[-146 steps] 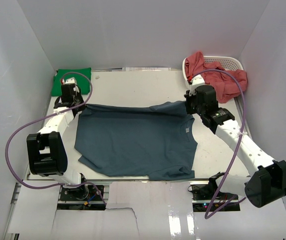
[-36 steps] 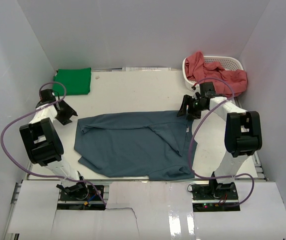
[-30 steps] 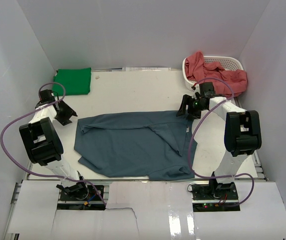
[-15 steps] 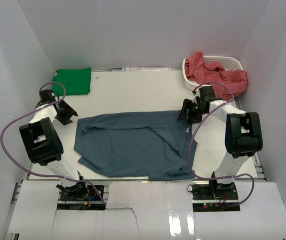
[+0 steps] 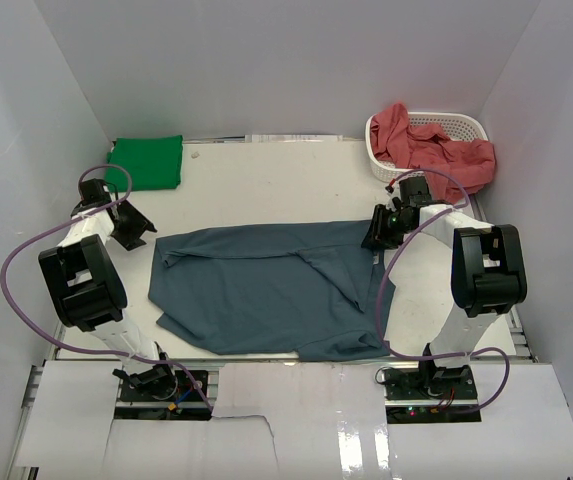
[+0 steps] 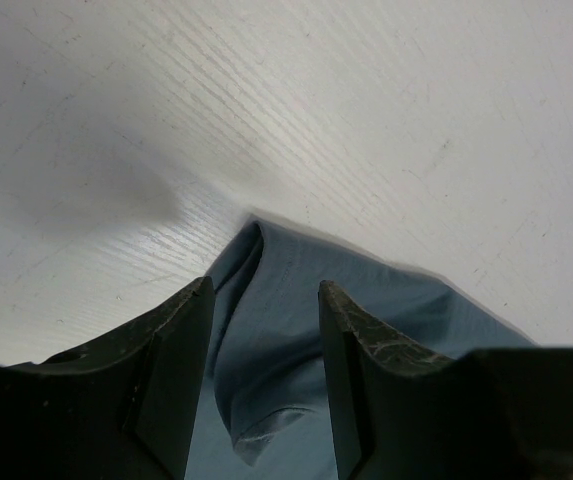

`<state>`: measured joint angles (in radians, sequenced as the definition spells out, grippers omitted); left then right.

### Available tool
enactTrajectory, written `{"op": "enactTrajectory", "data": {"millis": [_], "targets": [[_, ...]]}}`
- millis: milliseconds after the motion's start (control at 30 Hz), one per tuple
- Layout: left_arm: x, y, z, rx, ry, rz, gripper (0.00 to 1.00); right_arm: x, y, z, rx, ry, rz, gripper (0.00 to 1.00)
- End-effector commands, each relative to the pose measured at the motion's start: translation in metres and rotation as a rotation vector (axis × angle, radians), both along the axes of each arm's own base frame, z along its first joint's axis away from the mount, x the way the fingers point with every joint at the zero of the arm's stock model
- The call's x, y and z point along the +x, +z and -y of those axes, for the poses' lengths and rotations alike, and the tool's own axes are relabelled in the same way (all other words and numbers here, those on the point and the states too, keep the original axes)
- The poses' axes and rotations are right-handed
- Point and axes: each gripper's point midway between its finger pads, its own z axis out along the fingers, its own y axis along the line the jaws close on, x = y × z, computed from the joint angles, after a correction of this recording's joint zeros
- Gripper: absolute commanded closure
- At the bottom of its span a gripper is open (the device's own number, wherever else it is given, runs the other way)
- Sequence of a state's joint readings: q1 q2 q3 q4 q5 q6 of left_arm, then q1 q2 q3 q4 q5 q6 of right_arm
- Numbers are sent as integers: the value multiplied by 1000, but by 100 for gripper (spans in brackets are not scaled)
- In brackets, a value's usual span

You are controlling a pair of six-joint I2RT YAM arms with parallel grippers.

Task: Fold and stack the t-shirts
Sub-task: Fold the flattened tshirt in 1/3 of the way

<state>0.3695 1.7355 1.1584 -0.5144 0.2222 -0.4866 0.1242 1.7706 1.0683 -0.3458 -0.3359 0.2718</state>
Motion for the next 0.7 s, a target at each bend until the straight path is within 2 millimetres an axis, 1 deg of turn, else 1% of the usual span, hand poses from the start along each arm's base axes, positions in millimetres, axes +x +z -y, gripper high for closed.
{"op": "enactTrajectory", "data": {"millis": [0, 33, 133, 167, 233, 333, 500, 600, 633, 667], "targets": [[5, 20, -2, 17, -9, 65, 43, 6, 4, -1, 17, -4, 31, 61], [5, 20, -2, 18, -9, 67, 43, 6, 3, 0, 14, -5, 31, 66], [5, 20, -1, 12, -12, 66, 43, 5, 2, 1, 7, -9, 29, 74], [5, 19, 0, 10, -15, 65, 43, 6, 2, 2, 4, -9, 30, 79], [3, 19, 3, 1, -22, 66, 43, 6, 2, 2, 0, -11, 32, 82], [-1, 15, 8, -24, -26, 55, 43, 6, 3, 2, 1, -10, 33, 92], [-15, 0, 21, -107, -14, 1, 43, 6, 4, 2, 3, -11, 32, 92], [-23, -2, 26, -161, 9, -11, 43, 6, 5, 2, 3, -10, 35, 92], [-24, 1, 31, -196, 4, -2, 43, 6, 5, 2, 3, -10, 35, 92], [-26, 6, 31, -210, 11, 10, 43, 6, 4, 2, 2, -8, 34, 92]]}}
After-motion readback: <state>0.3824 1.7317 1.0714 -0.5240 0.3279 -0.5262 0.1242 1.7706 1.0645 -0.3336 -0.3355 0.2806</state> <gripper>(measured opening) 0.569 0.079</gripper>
